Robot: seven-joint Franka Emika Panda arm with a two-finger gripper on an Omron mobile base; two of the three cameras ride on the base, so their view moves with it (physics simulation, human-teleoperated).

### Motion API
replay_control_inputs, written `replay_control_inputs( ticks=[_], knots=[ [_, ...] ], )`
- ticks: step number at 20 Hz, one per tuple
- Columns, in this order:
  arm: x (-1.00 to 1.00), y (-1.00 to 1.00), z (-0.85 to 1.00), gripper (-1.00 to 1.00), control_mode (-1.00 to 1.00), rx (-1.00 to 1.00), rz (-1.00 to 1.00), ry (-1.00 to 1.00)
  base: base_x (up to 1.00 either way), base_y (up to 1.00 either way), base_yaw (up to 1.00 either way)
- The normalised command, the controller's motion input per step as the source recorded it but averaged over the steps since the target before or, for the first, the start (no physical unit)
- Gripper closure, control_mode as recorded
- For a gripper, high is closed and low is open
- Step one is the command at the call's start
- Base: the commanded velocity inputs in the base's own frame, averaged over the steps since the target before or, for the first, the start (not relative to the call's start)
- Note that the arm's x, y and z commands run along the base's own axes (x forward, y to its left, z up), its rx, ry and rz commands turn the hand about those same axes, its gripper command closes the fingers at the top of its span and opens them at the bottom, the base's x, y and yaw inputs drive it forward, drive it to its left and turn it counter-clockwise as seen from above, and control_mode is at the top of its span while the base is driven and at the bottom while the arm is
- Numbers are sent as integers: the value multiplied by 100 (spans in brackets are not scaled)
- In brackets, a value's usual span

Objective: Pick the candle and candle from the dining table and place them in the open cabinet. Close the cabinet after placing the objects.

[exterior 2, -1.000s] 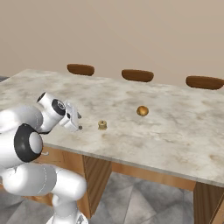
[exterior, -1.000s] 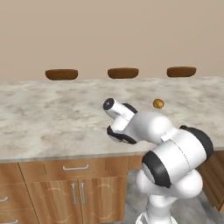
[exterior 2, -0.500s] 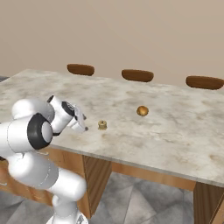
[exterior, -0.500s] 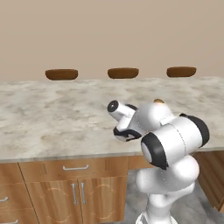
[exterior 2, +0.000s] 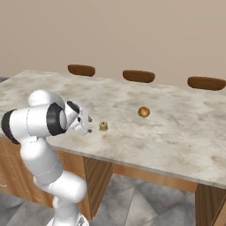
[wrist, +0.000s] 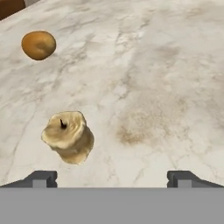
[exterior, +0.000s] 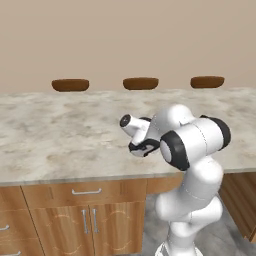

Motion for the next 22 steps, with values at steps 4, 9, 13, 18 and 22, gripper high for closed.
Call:
replay_control_inputs(
  ticks=[4,9,13,18,22],
  knots=[
    [28,-1,-14,-100,-100,0,-24,2,0,0,0],
    [22,-5,-17,-100,-100,0,-15,2,0,0,0],
    [0,-5,-33,-100,-100,0,-13,-4,0,0,0],
    [-1,-6,-35,-100,-100,0,-10,-12,0,0,0],
    [-1,-11,-28,-100,-100,0,-8,-16,0,0,0]
  ],
)
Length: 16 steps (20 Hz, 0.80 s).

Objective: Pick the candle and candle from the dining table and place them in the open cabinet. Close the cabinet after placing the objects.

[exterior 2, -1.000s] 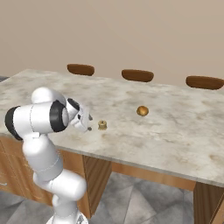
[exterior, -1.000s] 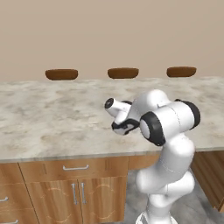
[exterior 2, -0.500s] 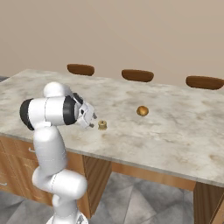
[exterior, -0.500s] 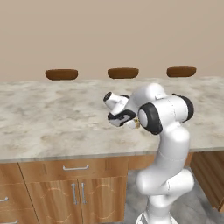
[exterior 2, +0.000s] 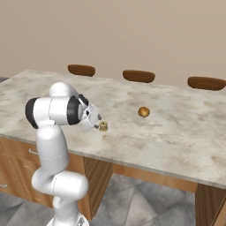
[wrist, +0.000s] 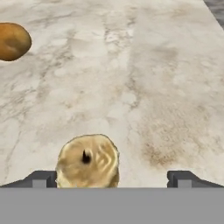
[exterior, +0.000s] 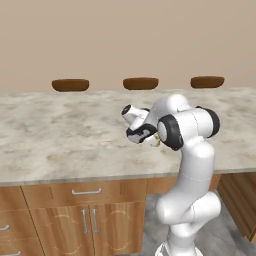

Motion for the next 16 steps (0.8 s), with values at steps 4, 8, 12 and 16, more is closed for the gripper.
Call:
replay_control_inputs(
  ticks=[4,8,12,16],
  knots=[
    [-4,-6,-31,-100,-100,0,-7,-19,0,0,0],
    [-12,3,-41,-100,-100,0,-6,-25,0,0,0],
    [-6,13,-45,-100,-100,0,-4,-25,0,0,0],
    [-1,20,-47,-100,-100,0,-5,-18,0,0,0]
  ],
)
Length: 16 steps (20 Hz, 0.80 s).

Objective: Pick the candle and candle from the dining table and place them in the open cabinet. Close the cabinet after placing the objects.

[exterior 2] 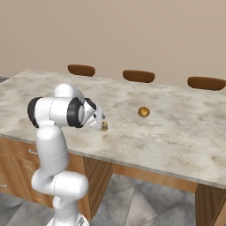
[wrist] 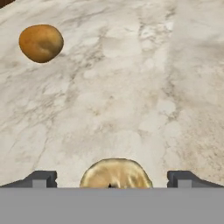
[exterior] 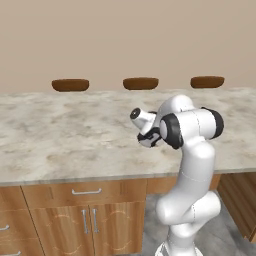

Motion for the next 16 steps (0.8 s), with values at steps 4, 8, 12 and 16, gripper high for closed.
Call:
replay_control_inputs(
  ticks=[4,8,12,16],
  knots=[
    [-2,25,-45,-100,-100,0,-6,-18,0,0,0],
    [-2,28,-45,-100,-100,3,-7,-10,0,0,0],
    [0,30,-42,-100,-100,6,-7,-2,0,0,0],
    [0,33,-43,-100,-100,6,-7,-1,0,0,0]
  ],
)
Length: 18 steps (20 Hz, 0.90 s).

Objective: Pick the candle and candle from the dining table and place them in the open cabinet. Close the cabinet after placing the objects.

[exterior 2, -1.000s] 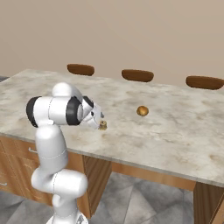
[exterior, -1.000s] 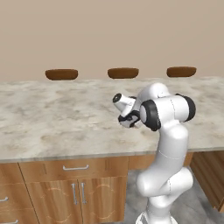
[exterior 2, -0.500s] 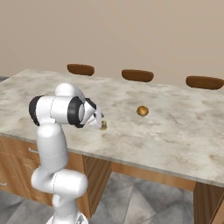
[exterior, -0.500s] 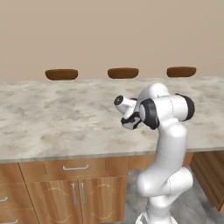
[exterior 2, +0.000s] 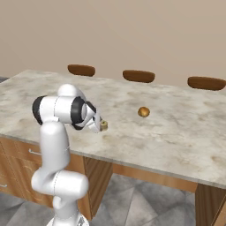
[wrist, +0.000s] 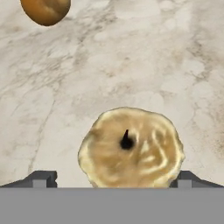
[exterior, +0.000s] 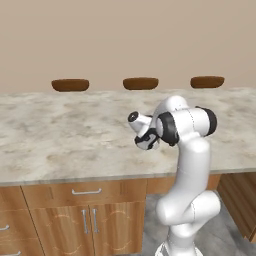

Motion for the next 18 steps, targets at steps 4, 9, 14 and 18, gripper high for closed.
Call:
replay_control_inputs(
  ticks=[4,9,14,18],
  knots=[
    [7,26,-39,-100,-100,3,-4,-7,0,0,0],
    [14,6,-31,-100,-100,0,-1,-11,0,0,0],
    [2,-3,-32,-100,-100,0,0,-7,0,0,0],
    [0,-14,-31,-100,-100,0,-1,-8,0,0,0]
  ],
)
